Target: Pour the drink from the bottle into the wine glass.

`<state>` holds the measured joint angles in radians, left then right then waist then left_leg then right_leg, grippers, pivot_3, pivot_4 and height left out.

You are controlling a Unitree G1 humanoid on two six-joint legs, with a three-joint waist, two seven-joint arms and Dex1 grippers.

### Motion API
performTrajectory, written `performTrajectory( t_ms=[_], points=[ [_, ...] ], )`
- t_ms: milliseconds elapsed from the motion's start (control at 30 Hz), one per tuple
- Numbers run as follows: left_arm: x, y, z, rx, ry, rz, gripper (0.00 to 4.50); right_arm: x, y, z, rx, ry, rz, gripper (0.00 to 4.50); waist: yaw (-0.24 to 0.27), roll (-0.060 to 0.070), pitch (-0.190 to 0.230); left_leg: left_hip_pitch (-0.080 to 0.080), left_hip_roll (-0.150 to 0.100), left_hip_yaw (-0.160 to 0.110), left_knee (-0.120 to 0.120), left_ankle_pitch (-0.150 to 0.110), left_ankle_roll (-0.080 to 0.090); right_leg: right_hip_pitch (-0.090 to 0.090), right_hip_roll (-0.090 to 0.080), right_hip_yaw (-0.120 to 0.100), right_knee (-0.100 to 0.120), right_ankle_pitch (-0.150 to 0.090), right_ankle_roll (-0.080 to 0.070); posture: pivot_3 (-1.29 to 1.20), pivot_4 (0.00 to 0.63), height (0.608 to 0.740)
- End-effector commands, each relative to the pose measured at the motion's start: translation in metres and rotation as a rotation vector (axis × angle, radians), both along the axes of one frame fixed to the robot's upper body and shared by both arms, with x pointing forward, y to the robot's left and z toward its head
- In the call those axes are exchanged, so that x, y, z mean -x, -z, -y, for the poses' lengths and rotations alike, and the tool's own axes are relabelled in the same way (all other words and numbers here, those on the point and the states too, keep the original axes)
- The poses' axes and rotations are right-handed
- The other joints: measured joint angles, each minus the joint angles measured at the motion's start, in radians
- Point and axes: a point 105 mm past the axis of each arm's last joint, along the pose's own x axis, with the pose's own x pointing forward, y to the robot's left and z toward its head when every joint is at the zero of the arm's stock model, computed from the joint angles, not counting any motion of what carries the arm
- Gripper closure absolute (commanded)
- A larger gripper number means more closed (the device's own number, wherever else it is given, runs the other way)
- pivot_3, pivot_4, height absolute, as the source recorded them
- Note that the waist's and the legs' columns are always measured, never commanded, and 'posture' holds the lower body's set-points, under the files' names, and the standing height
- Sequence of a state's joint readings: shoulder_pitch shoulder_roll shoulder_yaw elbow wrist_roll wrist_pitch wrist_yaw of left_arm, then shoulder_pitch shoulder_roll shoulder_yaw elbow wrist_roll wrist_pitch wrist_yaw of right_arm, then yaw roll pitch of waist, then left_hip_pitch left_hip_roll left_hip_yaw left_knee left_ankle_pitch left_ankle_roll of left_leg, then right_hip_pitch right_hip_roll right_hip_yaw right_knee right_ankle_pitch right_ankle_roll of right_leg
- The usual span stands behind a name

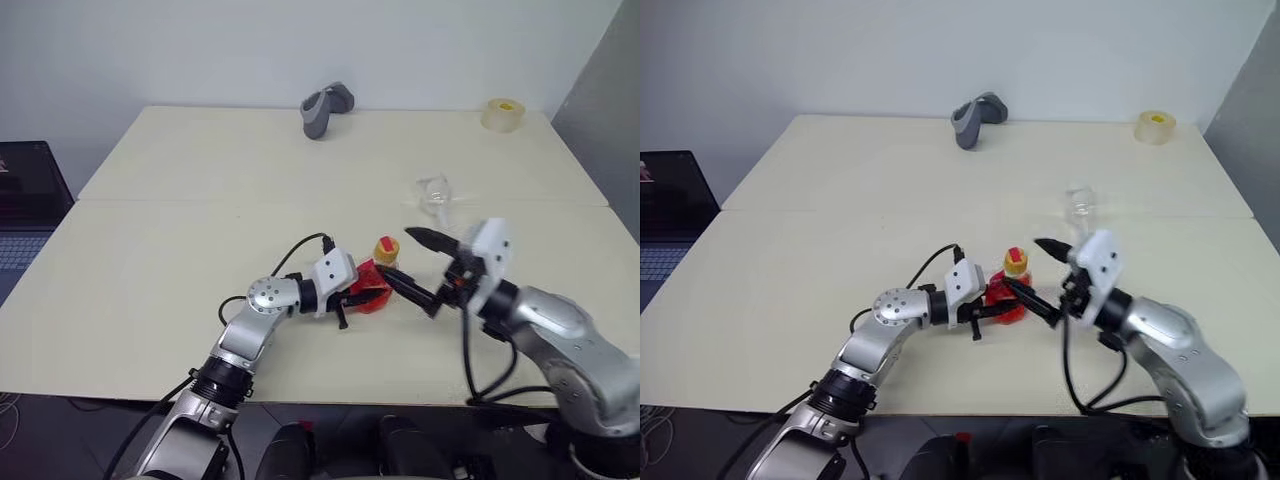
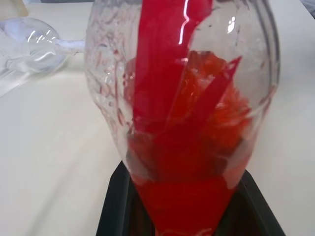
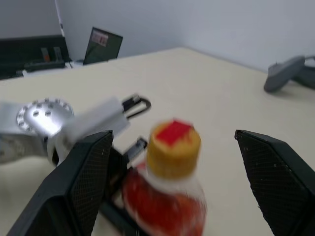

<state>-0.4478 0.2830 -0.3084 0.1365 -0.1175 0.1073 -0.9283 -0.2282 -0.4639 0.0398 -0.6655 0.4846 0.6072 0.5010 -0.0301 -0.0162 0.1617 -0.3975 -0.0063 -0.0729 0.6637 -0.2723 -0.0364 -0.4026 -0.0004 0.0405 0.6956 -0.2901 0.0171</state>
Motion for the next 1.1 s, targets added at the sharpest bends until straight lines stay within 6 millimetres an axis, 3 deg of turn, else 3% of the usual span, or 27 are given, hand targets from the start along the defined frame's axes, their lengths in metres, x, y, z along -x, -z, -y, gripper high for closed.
performTrajectory(
  t_ms=[33,167,333,733,833,933,1100],
  points=[
    [-0.001,-0.01,0.003,0.02,0.014,0.032,3.73,-0.012,-0.009,0.0,-0.008,0.087,0.077,0.28,0.003,0.0,0.0,-0.001,0.0,0.0,0.0,0.0,0.0,0.0,0.0,0.0,-0.001,0.0,0.0,0.0,0.15,0.74],
    [-0.001,-0.01,0.002,0.021,0.011,0.032,3.73,-0.022,-0.01,0.017,-0.008,0.162,0.086,0.28,0.004,0.0,0.0,-0.001,-0.001,0.0,0.001,0.0,0.0,0.0,-0.002,0.0,-0.002,0.0,0.0,0.0,0.15,0.74],
    [0.0,-0.009,0.0,0.019,0.008,0.03,3.73,-0.019,-0.005,0.038,0.026,0.185,0.054,0.28,0.004,0.0,0.0,-0.001,-0.001,-0.001,0.001,0.0,0.0,0.0,-0.002,-0.001,-0.001,0.0,0.0,0.0,0.15,0.74],
    [0.0,-0.008,0.0,0.017,0.013,0.026,3.74,-0.002,-0.001,0.053,0.063,0.083,-0.043,0.28,0.003,0.0,0.0,0.0,0.0,0.0,0.0,0.0,0.0,0.001,-0.001,0.0,0.0,0.0,0.0,0.0,0.15,0.74],
    [0.0,-0.007,-0.002,0.015,0.01,0.025,3.74,0.005,0.001,0.049,0.067,0.019,-0.091,0.28,0.003,0.0,0.0,0.0,-0.001,0.0,0.001,0.0,0.0,0.001,-0.001,0.0,-0.001,0.0,0.0,0.0,0.15,0.74],
    [0.0,-0.007,-0.002,0.014,0.009,0.024,3.74,0.016,-0.002,0.034,0.038,-0.08,-0.132,0.28,0.003,0.0,0.0,0.0,0.0,0.0,0.0,0.0,0.0,0.001,-0.001,0.0,-0.001,0.0,0.0,0.0,0.15,0.74],
    [0.0,-0.007,-0.001,0.013,0.009,0.024,3.74,0.01,-0.008,0.017,0.003,-0.081,-0.116,0.28,0.003,0.0,0.0,0.0,-0.001,0.0,0.0,0.0,0.0,0.001,-0.001,-0.001,-0.001,0.0,0.0,0.0,0.15,0.74]
  ],
)
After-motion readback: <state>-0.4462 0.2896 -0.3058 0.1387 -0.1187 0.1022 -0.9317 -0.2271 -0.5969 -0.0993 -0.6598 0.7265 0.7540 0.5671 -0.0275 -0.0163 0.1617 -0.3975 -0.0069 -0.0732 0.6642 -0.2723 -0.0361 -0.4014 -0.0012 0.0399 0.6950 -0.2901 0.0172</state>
